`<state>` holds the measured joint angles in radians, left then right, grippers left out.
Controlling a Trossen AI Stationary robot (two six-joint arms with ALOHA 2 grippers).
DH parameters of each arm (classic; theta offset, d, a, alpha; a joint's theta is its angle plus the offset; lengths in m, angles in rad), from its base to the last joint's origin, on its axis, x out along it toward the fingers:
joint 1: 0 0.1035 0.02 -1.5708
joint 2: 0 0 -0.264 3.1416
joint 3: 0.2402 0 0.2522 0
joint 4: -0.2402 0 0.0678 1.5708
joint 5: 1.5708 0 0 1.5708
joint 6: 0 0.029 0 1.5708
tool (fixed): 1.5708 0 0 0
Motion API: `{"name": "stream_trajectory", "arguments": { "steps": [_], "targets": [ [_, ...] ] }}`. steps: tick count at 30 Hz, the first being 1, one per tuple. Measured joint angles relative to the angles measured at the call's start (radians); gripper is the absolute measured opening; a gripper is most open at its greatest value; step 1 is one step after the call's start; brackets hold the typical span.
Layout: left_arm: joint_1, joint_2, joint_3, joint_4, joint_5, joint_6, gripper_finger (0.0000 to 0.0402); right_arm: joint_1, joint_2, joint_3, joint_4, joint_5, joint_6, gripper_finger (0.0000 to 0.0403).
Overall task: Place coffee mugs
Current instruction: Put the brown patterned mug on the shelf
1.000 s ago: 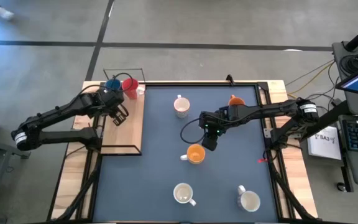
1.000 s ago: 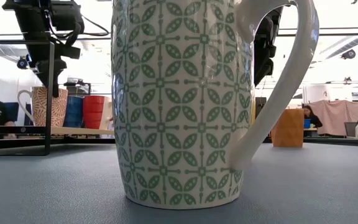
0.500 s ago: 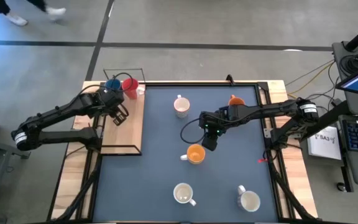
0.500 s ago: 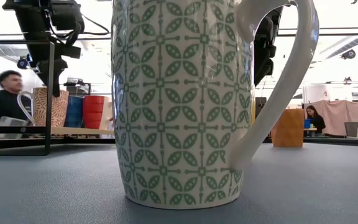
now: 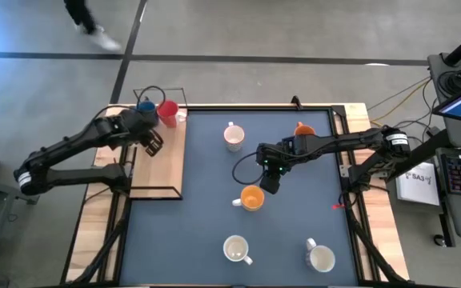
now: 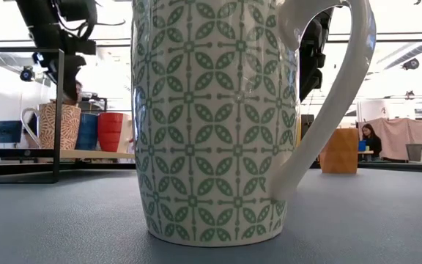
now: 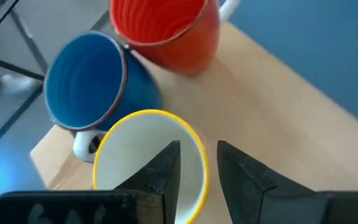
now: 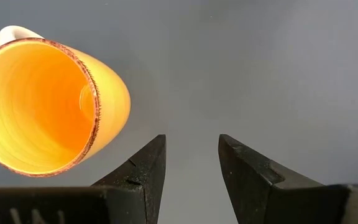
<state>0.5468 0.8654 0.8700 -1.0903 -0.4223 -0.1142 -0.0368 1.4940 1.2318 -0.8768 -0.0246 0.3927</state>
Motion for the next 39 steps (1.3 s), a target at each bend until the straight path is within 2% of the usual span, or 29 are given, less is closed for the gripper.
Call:
{"name": "stream_trajectory", "arguments": {
  "steps": [6, 14, 18, 27, 39],
  "targets": [
    [-0.005, -0.037, 0.002, 0.03, 0.145, -0.031, 0.0088, 0.0, 0.0, 0.0, 0.024, 0.0, -0.049, 0.0137],
    [-0.045, -0.064, -0.001, 0.14, 0.313, -0.072, 0.0088, -0.035, 0.0, 0.0, 0.193, 0.027, -0.116, 0.0137],
    [-0.082, -0.062, -0.002, 0.185, 0.323, -0.074, 0.0088, -0.072, 0.0, 0.0, 0.26, 0.028, -0.168, 0.0137],
    [-0.169, -0.037, -0.002, 0.242, 0.331, -0.079, 0.0088, -0.159, 0.055, 0.0, 0.452, 0.027, -0.406, 0.0137],
    [-0.185, -0.034, -0.003, 0.239, 0.33, -0.079, 0.0088, -0.228, 0.2, 0.061, 0.459, 0.038, -0.629, 0.0137]
  ]
}}
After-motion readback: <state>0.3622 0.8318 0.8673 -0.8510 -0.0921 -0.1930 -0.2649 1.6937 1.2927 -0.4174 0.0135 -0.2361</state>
